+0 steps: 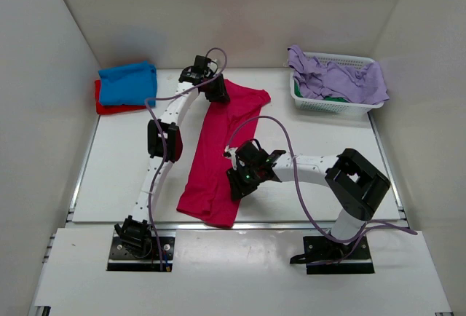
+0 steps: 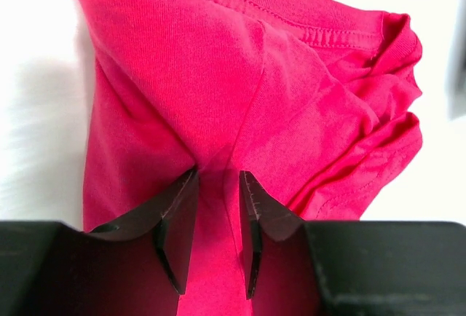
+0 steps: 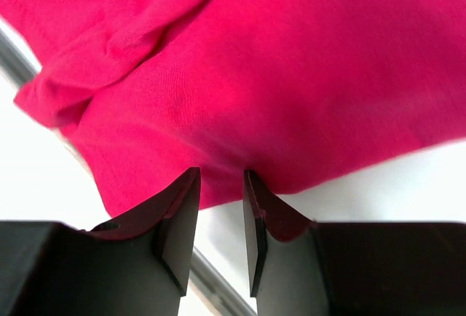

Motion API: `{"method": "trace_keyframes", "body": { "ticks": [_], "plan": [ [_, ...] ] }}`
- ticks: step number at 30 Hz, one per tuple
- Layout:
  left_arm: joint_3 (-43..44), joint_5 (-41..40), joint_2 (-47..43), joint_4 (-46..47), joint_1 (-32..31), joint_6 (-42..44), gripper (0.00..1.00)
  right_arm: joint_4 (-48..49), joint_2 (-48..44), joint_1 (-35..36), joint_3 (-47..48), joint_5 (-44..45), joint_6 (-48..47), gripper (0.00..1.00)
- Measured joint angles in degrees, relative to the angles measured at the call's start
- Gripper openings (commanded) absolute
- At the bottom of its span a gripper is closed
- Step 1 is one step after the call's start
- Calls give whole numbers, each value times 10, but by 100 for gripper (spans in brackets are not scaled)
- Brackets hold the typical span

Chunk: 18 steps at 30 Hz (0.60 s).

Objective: Fold and stack the t-shirts
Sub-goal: Rotate the tshirt 90 degrees

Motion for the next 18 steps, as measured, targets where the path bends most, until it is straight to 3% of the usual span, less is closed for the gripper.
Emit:
{"method": "trace_keyframes", "body": {
  "ticks": [12,18],
  "plan": [
    [0,-10,7,37,61,-64,44,-58,0,-61,22,28,-86,31],
    [-2,31,2,50,73,-67,51,-71,-9,-59,31,54,-132,56]
  ]
}}
